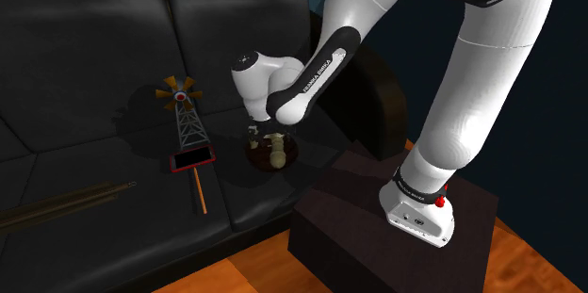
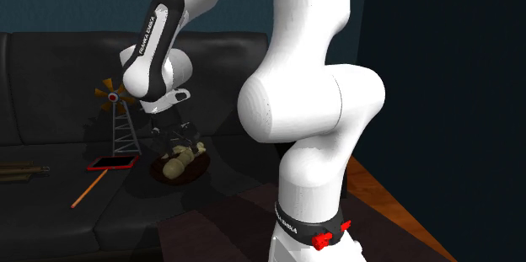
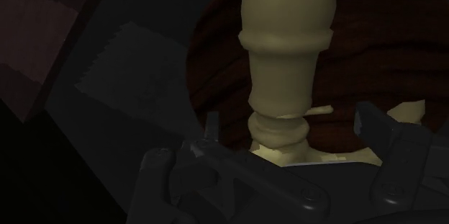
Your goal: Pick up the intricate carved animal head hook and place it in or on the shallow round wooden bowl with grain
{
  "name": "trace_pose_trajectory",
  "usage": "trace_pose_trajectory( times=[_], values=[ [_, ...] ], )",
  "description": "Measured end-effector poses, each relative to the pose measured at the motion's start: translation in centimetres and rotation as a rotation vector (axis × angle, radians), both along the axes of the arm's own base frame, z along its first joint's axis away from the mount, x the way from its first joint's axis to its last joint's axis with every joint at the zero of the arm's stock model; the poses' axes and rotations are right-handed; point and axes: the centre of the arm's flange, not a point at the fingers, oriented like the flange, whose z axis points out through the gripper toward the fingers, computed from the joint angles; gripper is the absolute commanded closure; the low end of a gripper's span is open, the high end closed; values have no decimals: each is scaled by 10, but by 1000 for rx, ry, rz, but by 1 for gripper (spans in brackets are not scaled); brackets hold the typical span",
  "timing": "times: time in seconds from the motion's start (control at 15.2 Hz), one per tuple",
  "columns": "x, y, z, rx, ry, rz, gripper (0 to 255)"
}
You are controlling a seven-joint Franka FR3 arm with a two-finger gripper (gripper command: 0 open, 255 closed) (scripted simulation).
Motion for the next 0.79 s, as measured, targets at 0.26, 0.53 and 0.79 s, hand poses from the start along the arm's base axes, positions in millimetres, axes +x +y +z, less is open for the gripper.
trace_pose_trajectory(
  times=[0.26, 0.53, 0.79],
  values=[
    [0, 7, 26, -1, -1, 0, 0],
    [3, 13, 46, 0, -1, 0, 0],
    [3, 14, 48, 0, 0, 0, 0]
  ],
)
